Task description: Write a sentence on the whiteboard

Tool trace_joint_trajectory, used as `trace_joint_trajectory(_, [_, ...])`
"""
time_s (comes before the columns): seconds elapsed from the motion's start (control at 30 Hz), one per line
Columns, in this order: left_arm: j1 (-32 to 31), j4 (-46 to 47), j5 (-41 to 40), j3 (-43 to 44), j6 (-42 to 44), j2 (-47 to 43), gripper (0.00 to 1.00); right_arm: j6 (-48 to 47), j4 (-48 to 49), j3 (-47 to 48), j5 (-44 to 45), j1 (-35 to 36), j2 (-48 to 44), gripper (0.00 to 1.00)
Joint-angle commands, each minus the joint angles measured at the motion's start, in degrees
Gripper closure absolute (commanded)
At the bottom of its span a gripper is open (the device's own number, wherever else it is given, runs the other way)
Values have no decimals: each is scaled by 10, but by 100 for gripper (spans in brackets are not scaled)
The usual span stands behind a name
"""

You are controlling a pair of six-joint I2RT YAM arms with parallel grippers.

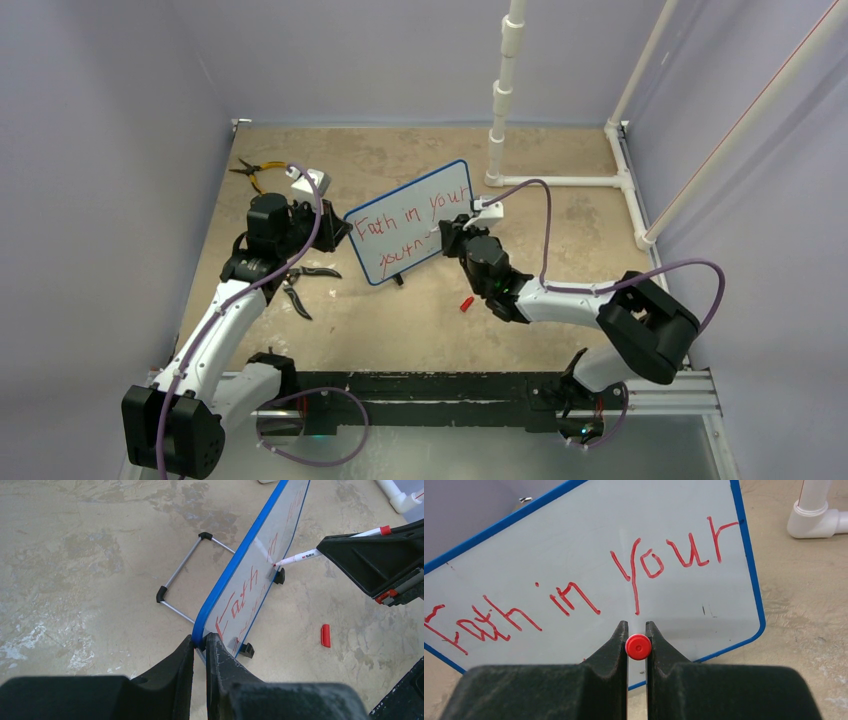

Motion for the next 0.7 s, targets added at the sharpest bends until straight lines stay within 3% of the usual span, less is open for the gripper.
trace_joint_trajectory(0.0, [-1,-3,15,-7,3,4,100,-14,26,21,11,-4,-18,100])
trace_joint_trajectory(0.67, [-1,-3,17,-6,2,3,100,-5,30,12,-46,2,17,100])
